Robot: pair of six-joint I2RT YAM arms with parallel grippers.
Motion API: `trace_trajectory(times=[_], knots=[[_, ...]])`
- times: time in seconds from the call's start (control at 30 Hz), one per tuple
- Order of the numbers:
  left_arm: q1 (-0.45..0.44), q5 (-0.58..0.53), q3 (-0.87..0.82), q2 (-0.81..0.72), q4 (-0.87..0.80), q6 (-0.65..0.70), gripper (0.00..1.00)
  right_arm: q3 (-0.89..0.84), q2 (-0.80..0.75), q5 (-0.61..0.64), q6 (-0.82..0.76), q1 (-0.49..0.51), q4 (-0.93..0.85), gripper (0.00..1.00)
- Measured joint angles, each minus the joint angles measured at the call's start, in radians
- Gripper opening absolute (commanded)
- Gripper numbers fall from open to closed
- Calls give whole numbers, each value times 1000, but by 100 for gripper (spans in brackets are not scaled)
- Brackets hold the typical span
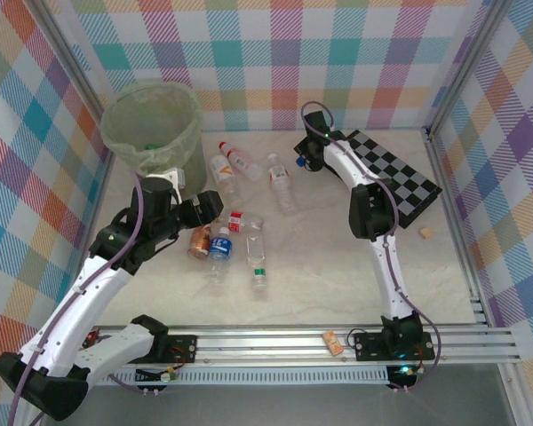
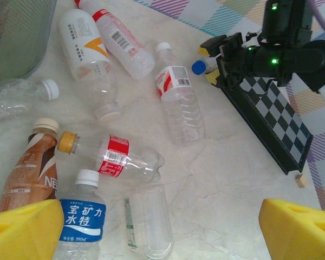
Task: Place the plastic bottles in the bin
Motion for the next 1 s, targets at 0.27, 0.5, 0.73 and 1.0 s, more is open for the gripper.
trace_trajectory(times=[0.27, 0.5, 0.73, 1.0], knots=[[0, 32, 2, 31, 79, -49, 99, -249, -314, -77, -206, 0, 40, 18], [0, 120, -4, 58, 220, -125, 100, -555, -595, -263, -454, 0, 172, 19], [-1, 254, -70, 104, 455, -255, 100, -874, -821, -518, -669, 0, 286, 20], [-56, 338, -79, 214, 653, -351, 100, -1162, -1063, -750, -832, 37, 397, 20]])
